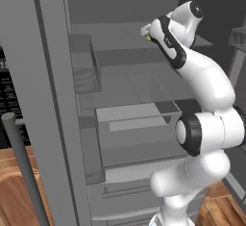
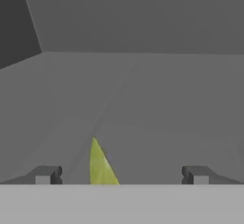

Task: There is a bowl on the dining counter. Grab a lemon wedge from the fridge and place it in the bowl. Then get the liquor bottle and glass cup from the cabinet and place them next to the bowl.

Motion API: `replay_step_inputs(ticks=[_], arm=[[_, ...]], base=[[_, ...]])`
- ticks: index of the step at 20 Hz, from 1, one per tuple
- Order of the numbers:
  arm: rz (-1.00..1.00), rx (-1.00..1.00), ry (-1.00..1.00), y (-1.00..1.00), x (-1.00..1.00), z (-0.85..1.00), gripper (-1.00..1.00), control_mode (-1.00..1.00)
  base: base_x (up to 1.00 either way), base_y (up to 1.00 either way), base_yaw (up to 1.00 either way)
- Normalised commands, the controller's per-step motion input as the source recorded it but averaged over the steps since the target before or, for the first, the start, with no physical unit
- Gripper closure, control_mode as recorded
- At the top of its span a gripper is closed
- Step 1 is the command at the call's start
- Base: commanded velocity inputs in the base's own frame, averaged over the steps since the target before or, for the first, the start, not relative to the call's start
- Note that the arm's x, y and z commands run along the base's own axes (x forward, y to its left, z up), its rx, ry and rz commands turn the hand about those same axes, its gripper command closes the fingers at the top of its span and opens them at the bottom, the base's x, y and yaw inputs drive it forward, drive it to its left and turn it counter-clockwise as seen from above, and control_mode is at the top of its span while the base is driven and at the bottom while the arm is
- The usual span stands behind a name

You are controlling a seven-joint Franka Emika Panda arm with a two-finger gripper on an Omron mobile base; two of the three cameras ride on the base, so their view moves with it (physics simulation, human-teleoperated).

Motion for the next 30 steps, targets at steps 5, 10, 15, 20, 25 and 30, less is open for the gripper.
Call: replay_step_inputs(ticks=[5, 10, 15, 20, 25, 30], arm=[[0.01, 0.0, 0.0, 0.0, 0.29, 0.0, -1.0, -1.0], [0.01, 0.0, 0.03, 0.0, 0.12, -0.03, -1.0, -1.0], [0.02, 0.0, 0.04, 0.0, 0.02, -0.09, -1.0, -1.0], [0.02, 0.0, 0.04, 0.01, 0.0, -0.14, -1.0, -1.0], [0.02, 0.0, 0.02, 0.05, 0.0, -0.14, -1.0, -1.0], [0.02, 0.0, 0.01, 0.19, 0.0, -0.16, -1.0, -1.0]], base=[[0.0, 0.0, 0.0], [0.0, 0.0, 0.0], [0.0, 0.0, 0.0], [0.0, 0.0, 0.0], [0.0, 0.0, 0.0], [0.0, 0.0, 0.0]])
